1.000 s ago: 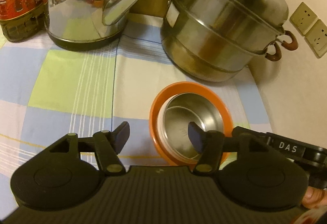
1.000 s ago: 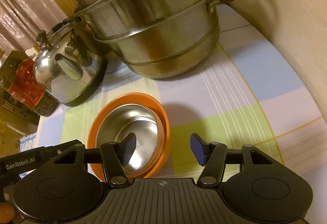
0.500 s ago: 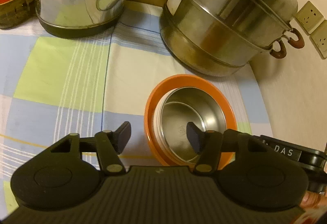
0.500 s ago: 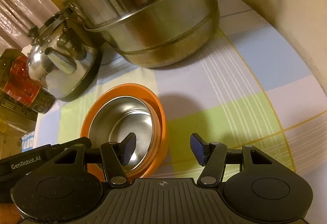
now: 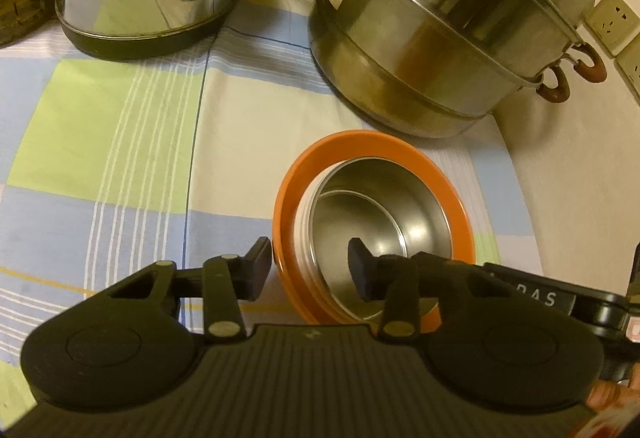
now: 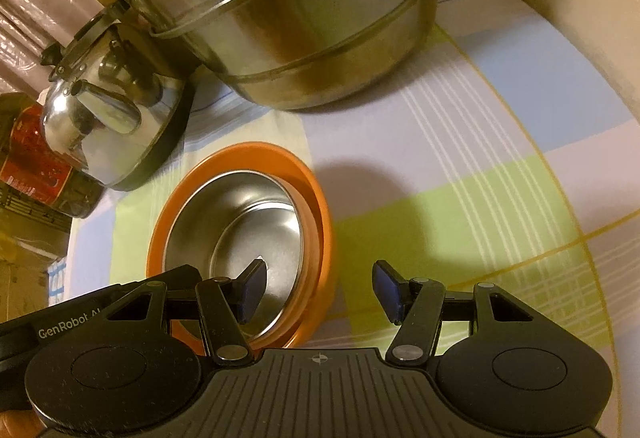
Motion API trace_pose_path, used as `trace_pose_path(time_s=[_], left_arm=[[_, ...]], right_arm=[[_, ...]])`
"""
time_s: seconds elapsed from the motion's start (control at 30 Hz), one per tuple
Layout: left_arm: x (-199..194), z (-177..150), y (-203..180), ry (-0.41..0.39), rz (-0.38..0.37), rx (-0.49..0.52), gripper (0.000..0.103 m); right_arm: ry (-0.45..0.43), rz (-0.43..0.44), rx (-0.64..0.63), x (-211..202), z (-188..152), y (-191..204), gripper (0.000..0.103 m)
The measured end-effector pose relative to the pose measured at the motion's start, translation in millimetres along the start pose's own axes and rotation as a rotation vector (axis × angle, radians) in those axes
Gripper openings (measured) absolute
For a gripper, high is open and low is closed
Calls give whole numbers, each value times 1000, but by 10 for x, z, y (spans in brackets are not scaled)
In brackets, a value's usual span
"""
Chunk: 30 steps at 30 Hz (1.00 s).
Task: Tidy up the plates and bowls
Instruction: 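Close both grippers on the rim of the orange bowl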
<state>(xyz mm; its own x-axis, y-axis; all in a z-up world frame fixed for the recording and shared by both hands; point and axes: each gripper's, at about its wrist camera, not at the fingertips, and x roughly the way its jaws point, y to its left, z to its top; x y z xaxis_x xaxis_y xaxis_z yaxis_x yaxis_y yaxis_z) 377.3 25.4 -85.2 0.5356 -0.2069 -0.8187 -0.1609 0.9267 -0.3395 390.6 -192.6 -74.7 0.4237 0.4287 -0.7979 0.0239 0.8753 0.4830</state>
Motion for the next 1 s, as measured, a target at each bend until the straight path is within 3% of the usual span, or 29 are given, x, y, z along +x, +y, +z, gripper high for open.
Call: trace_pose_path(time_s=[0.37, 0.6, 1.0], left_arm=[[70, 3, 23, 4, 21, 1, 24], [77, 3, 30, 7, 27, 7, 23], [73, -6, -17, 4, 36, 24, 23]], right_arm=[[25, 20, 41, 132, -14, -8, 57], [26, 26, 47, 165, -15, -3, 37], [17, 5, 50, 158, -28, 0, 31]])
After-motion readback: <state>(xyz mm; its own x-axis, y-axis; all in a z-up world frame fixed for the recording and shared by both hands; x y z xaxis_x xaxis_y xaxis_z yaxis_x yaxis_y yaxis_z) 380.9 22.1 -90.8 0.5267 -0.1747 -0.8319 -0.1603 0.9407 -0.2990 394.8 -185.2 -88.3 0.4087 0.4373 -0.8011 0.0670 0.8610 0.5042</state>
